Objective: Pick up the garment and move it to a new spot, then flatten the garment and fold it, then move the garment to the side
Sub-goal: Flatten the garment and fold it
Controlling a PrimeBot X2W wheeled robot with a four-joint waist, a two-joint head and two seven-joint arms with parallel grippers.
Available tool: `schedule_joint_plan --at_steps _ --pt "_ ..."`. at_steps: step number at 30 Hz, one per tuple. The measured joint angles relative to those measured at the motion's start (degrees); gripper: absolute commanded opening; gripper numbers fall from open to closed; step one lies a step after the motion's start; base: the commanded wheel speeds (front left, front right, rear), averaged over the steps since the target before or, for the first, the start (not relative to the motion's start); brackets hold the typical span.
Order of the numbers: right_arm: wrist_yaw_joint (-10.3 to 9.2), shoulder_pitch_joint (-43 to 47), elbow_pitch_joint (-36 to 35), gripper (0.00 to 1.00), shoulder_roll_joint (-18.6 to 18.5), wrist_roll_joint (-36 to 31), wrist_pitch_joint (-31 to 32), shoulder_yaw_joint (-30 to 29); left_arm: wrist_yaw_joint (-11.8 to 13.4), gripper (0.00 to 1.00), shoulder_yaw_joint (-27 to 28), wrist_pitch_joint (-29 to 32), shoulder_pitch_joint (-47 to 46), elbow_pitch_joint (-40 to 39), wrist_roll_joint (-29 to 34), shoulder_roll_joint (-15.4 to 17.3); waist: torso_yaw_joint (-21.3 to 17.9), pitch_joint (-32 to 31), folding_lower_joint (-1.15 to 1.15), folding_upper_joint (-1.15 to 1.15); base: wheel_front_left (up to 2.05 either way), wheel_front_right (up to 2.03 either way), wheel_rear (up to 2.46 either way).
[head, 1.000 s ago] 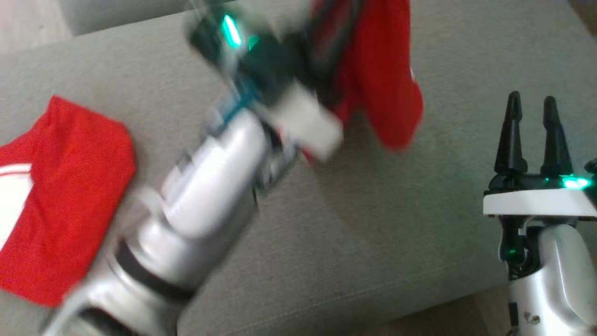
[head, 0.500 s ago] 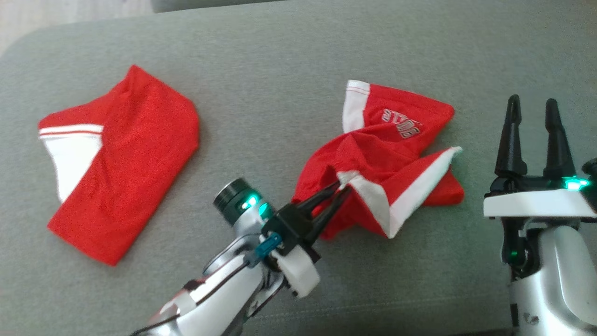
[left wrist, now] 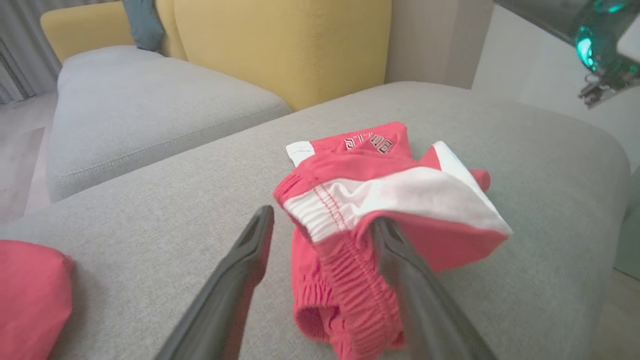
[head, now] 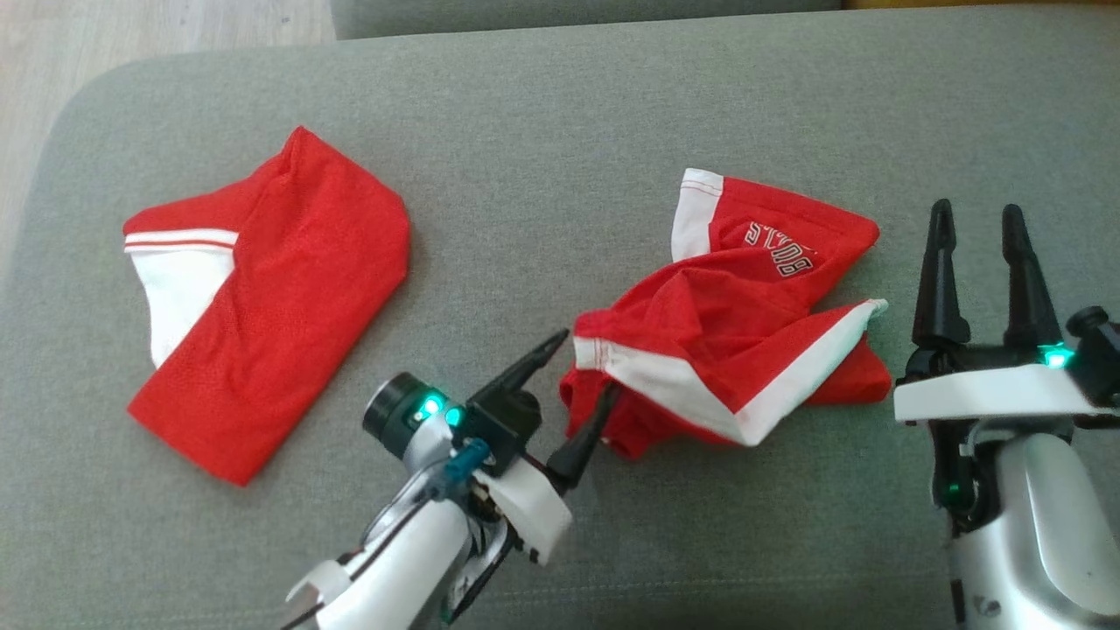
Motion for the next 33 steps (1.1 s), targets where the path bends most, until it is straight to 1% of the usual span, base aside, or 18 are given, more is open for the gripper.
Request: schedule_joint_plan --at_steps 2,7,12,17,22,25,28,33 --pt "0.0 0.29 -0.01 1.0 0.0 -0.38 0.0 0.05 0.99 1.0 2.11 0.0 0.54 -1.49 -0.96 -0.29 0.13 -0.1 0.0 0.0 0.0 0.0 0.0" --pt "-0.01 2.54 0.01 1.0 0.0 -0.78 0.0 -0.71 0.99 1.0 5.59 0.0 3.92 -5.95 -2.54 -0.29 0.73 -0.55 0.0 0.0 0.0 0.0 0.0" --pt "0.0 3.64 0.08 1.0 0.01 -1.25 0.0 -1.32 1.03 1.0 7.17 0.0 6.17 -8.32 -2.53 -0.01 1.48 -1.19 0.0 0.0 0.0 0.0 0.0" --pt "-0.01 3.64 0.05 1.0 0.01 -1.19 0.0 -1.44 1.92 1.0 9.59 0.0 8.12 -11.24 -2.54 0.01 2.0 -1.95 0.0 0.0 0.0 0.0 0.0" --pt "-0.01 3.7 0.05 1.0 0.01 -1.19 0.0 -1.44 1.9 1.0 11.05 0.0 10.43 -13.63 -2.87 -0.36 2.15 -2.4 0.0 0.0 0.0 0.0 0.0" --pt "0.0 4.09 0.04 1.0 0.01 -1.19 0.0 -1.4 1.15 1.0 10.99 0.0 11.67 -13.71 -3.03 -0.83 2.06 -2.47 0.0 0.0 0.0 0.0 0.0" --pt "-0.01 4.87 0.05 1.0 0.01 -1.19 0.0 -1.18 -0.25 1.0 10.83 0.0 12.12 -13.12 -3.07 -1.02 1.78 -2.39 0.0 0.0 0.0 0.0 0.0" --pt "0.0 4.83 0.01 1.0 0.01 -1.19 0.0 -0.73 -2.21 1.0 9.31 0.9 12.02 -9.66 -4.45 -1.57 0.93 -2.01 0.0 0.0 0.0 0.0 0.0"
